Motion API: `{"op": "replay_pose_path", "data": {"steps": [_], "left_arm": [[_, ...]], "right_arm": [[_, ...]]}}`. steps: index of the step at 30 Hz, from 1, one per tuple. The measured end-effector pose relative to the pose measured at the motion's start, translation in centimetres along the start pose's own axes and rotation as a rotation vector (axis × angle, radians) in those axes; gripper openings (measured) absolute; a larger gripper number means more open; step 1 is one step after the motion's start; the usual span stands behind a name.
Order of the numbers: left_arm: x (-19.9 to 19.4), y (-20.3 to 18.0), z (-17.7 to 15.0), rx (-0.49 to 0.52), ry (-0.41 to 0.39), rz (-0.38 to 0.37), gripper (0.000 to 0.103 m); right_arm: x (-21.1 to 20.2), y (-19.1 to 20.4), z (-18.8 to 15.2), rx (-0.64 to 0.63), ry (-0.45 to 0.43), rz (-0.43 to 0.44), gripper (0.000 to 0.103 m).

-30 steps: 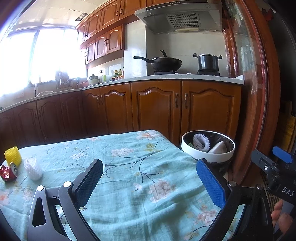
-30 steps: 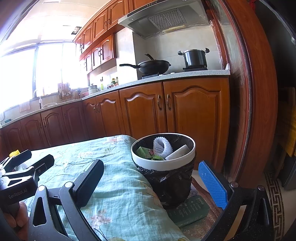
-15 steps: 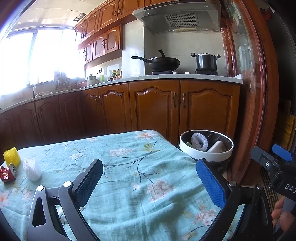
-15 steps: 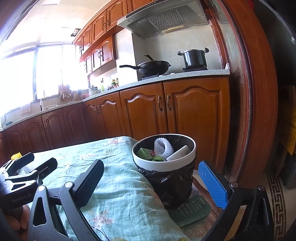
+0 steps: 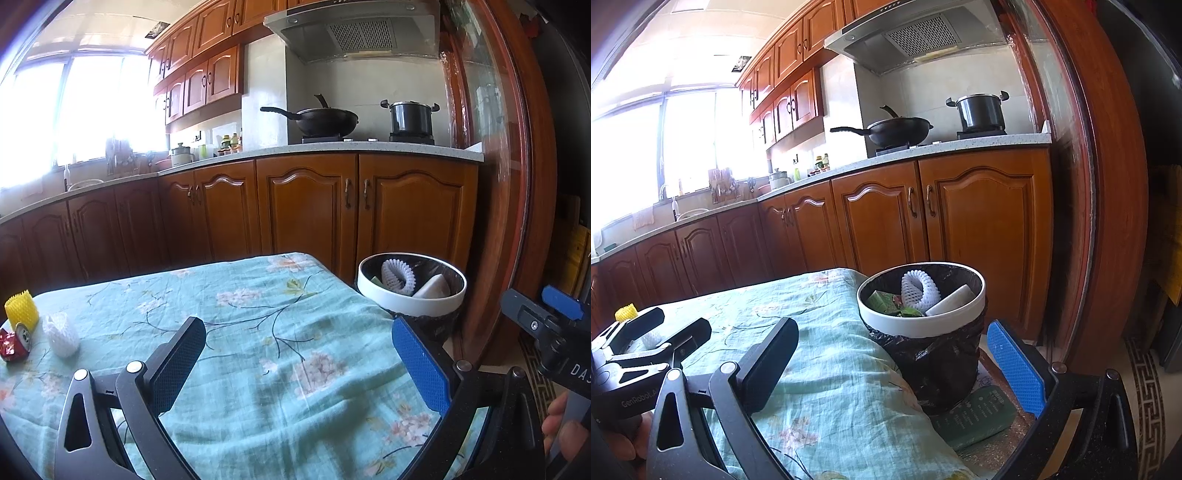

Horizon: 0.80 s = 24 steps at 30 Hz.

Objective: Collect trash

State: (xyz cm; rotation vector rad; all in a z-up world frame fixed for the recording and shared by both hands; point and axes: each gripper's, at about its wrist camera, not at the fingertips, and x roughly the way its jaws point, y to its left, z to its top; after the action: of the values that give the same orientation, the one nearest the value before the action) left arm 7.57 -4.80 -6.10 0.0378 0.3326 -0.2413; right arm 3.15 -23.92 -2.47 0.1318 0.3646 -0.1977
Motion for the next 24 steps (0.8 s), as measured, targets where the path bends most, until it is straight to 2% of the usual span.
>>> {"op": "replay_pose_path", "data": {"steps": [24], "left_arm": [[0.03, -0.12, -0.06, 0.002, 0.006, -0.001, 0.102]], "right_arm": [[0.42, -0.31, -0.26, 0.019, 0.01, 0.011, 0.103]]}}
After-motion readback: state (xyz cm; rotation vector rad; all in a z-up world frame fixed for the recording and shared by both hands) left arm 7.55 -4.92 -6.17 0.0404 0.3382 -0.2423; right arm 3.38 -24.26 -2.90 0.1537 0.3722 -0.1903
